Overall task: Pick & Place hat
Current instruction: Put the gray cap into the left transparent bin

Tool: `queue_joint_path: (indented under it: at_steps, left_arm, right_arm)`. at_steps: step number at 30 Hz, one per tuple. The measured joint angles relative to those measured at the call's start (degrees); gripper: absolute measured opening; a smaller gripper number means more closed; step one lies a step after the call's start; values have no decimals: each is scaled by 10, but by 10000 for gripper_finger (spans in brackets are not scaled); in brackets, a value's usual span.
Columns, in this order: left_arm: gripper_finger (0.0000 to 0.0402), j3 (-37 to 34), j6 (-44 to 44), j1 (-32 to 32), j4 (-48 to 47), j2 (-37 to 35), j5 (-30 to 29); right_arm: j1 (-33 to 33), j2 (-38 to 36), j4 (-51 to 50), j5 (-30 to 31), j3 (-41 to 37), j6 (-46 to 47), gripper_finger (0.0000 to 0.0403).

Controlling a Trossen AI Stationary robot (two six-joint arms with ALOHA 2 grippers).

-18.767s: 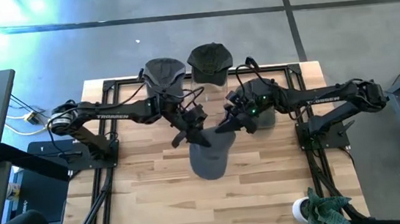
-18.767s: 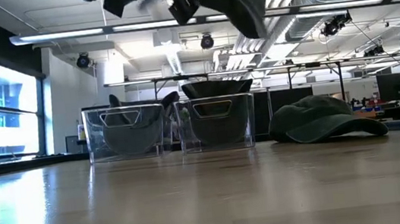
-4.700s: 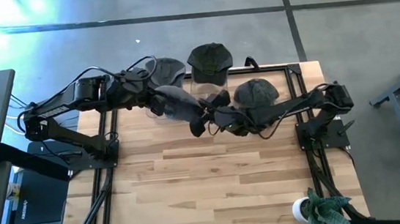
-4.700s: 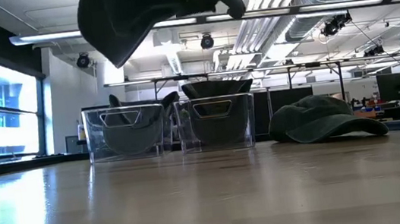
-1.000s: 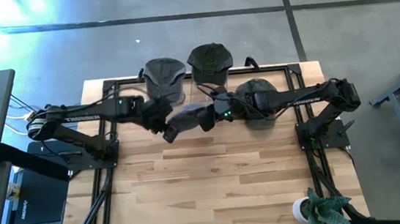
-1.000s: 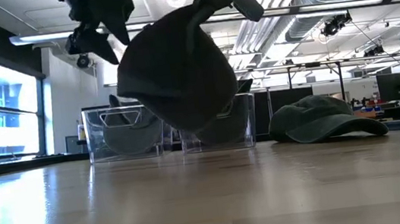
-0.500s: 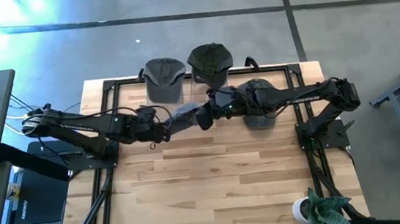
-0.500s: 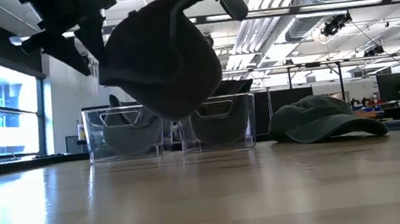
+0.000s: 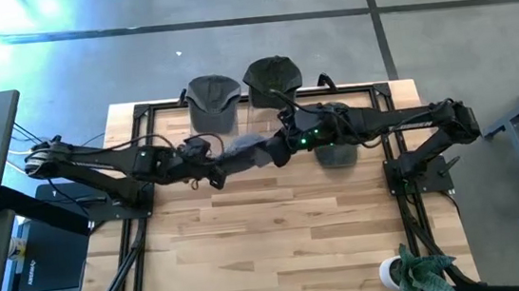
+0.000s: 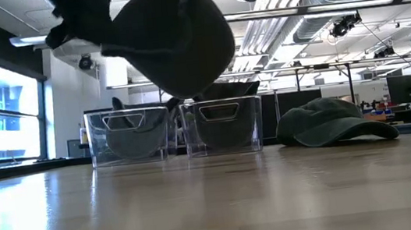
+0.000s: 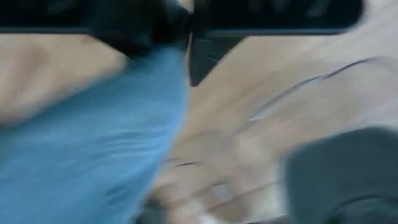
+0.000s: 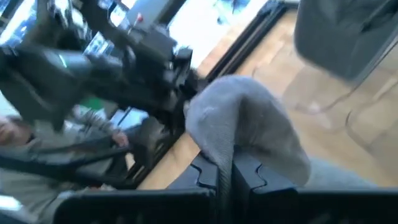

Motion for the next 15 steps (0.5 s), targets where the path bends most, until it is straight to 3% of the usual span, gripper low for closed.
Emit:
queue_joint_path:
  at_steps: [2,4,10,15]
  left_arm:
    - [12,4,27,0,36,-14,36]
    - [16,17,25,4,45,-25,87]
    - [6,19,-54,66,15,-27,318]
    - [2,-15,-55,101,-14,-4,409]
  right_arm:
    - [0,0,-13,-28,0,15,2]
    - [3,2,-21,-52,-1,39,4]
    - [0,36,-21,-155,-1,90,3]
    - [-6,100,-30,-193,-3,80,6]
